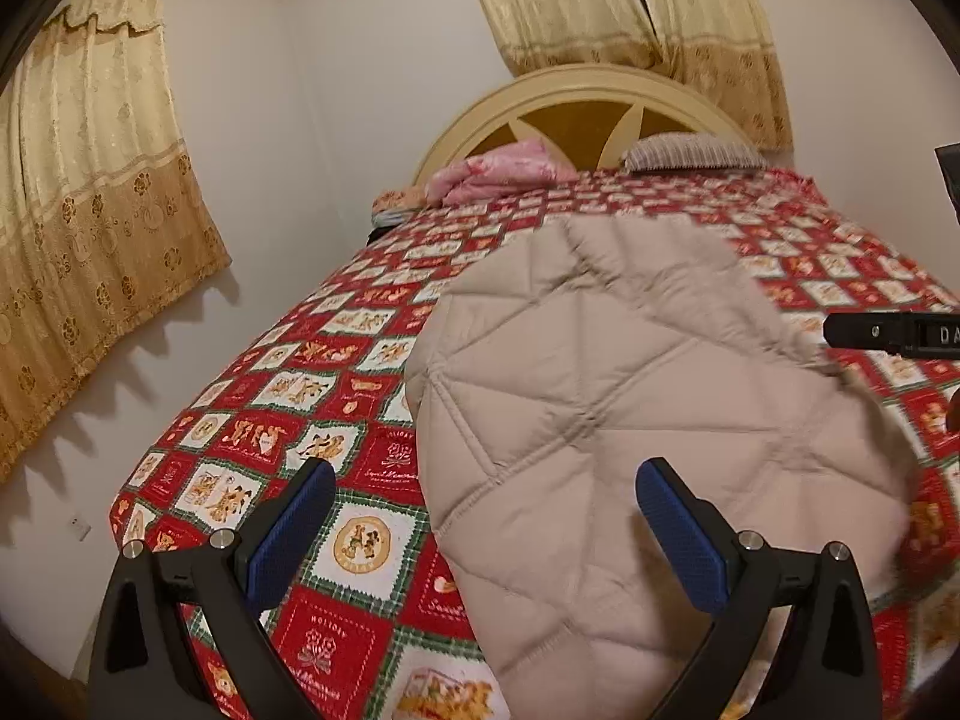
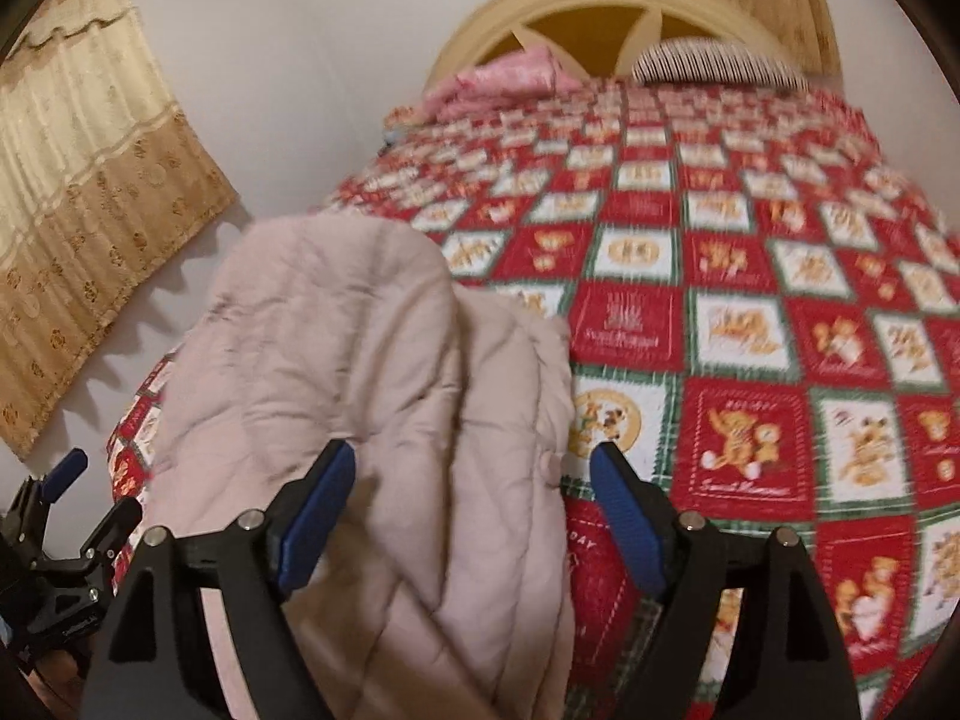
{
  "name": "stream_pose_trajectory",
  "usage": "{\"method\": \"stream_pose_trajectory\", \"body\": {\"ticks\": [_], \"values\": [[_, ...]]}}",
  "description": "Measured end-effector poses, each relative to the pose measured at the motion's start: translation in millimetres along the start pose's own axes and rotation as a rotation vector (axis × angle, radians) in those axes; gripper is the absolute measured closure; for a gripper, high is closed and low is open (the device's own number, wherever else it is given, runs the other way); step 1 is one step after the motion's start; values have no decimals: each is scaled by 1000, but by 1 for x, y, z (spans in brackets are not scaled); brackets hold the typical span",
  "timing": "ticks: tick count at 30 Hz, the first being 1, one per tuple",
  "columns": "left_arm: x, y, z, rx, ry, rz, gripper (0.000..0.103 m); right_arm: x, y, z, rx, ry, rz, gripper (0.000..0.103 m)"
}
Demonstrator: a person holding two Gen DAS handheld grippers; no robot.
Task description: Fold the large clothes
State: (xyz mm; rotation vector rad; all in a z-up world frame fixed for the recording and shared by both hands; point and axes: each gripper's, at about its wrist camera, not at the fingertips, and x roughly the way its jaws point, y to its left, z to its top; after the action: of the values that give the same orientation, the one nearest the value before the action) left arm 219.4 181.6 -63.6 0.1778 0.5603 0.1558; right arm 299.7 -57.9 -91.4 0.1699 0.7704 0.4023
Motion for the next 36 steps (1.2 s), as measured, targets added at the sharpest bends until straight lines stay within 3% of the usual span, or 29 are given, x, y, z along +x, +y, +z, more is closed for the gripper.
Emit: {"method": "stream_pose_trajectory", "body": {"ticks": [10,19,36], "values": [[-67,1,-2,-61,-89,-34,2,-67,51,-27,-151,-131,-24,6],[-105,3,2,-90,-155,-64,2,-97,60,-36,-185,-178,-21,4],[-110,3,-1,-96,-156,-61,2,-117,66,-41,-190,-247,-2,2]]}}
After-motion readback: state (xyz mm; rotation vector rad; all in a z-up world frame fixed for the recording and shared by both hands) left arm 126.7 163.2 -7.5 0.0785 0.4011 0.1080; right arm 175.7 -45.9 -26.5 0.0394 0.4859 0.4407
